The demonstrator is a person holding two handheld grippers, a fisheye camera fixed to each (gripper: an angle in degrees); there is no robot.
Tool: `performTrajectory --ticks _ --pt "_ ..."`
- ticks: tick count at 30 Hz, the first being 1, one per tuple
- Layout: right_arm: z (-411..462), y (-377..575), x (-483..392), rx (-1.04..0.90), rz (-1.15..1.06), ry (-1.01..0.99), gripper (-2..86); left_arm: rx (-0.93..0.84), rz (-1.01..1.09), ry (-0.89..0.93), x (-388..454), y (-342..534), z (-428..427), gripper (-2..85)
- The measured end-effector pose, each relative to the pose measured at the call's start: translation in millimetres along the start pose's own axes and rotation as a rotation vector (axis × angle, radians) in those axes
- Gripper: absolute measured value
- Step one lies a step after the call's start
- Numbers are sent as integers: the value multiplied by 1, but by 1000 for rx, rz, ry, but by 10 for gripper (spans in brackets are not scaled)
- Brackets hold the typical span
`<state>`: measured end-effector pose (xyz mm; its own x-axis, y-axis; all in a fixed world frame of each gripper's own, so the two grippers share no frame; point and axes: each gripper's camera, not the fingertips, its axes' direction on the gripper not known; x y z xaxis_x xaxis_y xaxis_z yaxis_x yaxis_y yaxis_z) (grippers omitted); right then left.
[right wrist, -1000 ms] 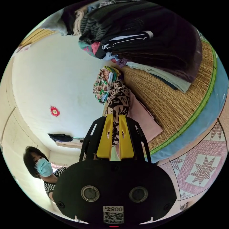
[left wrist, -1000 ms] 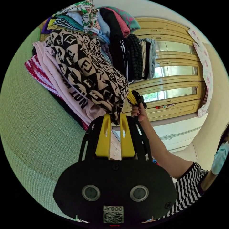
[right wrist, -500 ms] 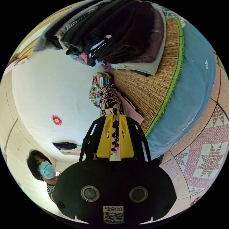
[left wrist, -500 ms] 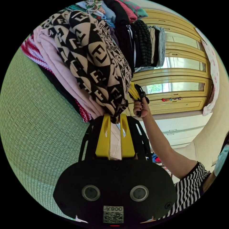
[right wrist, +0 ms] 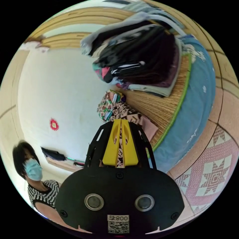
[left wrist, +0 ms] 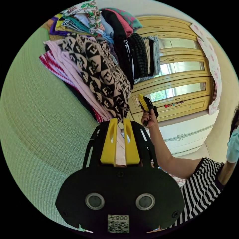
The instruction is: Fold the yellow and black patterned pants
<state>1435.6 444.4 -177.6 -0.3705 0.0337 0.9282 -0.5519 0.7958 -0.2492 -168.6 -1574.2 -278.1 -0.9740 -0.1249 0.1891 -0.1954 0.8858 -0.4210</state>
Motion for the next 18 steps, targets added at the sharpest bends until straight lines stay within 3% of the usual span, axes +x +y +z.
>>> performTrajectory --ticks 5,10,18 --pt "102 35 -73 -145 -232 261 1 32 68 -83 5 -35 1 27" --pt "184 63 -64 -255 -250 491 0 -79 24 -169 -12 -54 19 7" --pt "212 117 -95 -124 -362 474 0 18 120 -192 7 -46 -6 2"
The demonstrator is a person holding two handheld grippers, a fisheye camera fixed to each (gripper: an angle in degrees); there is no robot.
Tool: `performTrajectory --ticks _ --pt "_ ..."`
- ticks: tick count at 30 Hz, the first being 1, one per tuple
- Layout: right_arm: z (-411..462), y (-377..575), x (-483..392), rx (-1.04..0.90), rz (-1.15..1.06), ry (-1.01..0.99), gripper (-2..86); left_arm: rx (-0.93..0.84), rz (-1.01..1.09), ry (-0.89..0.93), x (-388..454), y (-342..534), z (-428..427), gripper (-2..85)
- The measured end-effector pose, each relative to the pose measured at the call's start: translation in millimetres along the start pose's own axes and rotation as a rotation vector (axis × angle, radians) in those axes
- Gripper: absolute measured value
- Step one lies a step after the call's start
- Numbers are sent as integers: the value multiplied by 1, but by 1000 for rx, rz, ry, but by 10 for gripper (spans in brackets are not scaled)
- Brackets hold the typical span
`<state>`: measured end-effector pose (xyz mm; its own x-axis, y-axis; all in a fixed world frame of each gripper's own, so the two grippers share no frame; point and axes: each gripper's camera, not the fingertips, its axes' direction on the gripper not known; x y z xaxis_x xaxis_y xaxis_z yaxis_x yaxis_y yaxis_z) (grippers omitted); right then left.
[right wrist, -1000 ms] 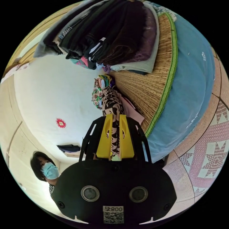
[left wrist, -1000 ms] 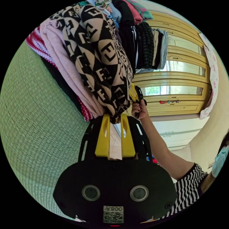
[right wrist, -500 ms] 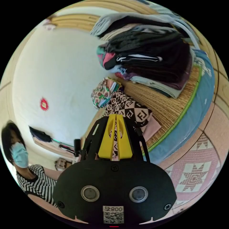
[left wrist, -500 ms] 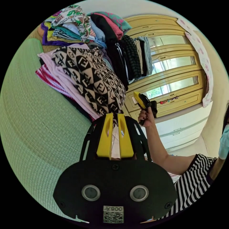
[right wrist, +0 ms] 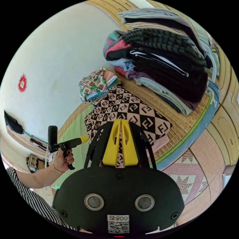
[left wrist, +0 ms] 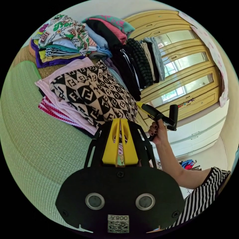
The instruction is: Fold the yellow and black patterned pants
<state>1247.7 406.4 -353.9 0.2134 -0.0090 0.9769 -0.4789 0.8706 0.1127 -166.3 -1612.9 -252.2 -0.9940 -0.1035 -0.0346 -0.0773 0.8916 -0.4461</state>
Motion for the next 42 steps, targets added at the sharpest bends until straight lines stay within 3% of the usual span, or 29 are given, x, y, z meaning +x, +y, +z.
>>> performTrajectory --ticks 6,13,16,19,24,29,39,42 --pt "96 9 -45 -188 -142 249 1 -100 17 -90 1 4 6 1" --pt "108 24 -48 -114 -127 287 0 -40 87 -157 29 18 -31 1" --pt "130 24 -28 -177 -88 240 0 -148 59 -191 21 23 -28 1" --pt "124 23 -22 -138 -65 212 1 -80 74 -164 29 42 -54 1" --pt "110 29 -42 -5 -186 151 6 -48 207 -356 50 101 -104 1" --pt "141 9 -66 19 -288 44 36 -214 146 -507 34 171 -120 1" --pt "218 -86 -42 -23 -252 -80 85 -104 105 -433 48 227 -171 2" --pt "241 -126 -2 -48 -122 -236 91 -100 131 -474 61 238 -185 2"
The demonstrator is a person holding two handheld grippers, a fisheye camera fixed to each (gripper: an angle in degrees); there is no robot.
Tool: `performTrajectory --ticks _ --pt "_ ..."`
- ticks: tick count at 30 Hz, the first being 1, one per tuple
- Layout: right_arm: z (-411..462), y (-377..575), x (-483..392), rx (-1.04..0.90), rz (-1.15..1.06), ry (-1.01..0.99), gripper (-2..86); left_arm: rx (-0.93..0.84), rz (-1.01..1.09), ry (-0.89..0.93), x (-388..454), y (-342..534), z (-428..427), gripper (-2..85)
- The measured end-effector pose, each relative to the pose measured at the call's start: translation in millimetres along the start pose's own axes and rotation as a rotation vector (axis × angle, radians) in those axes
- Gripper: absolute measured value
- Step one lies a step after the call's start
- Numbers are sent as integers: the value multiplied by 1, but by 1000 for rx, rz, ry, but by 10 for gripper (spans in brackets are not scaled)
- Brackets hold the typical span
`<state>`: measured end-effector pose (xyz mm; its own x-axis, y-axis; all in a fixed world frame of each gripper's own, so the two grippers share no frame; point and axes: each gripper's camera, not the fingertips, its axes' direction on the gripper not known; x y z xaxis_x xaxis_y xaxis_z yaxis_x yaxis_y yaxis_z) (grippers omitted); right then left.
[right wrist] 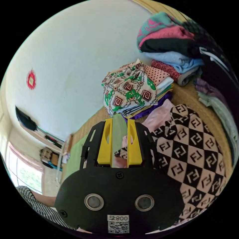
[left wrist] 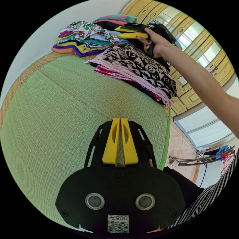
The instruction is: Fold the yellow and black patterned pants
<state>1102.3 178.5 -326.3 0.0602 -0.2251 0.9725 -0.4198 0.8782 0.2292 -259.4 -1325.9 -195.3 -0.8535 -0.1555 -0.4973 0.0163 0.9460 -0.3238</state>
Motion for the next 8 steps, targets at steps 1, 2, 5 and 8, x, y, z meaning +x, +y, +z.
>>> performTrajectory --ticks 1,2,5,8 --pt "3 -10 23 19 61 -77 91 4 7 -13 2 4 -7 2" --pt "8 -19 45 32 120 -147 92 7 11 -20 4 9 -15 2" --pt "21 -34 95 42 242 -253 92 11 11 -24 4 19 -34 3" --pt "33 -44 134 47 327 -317 90 14 7 -12 2 28 -54 3"
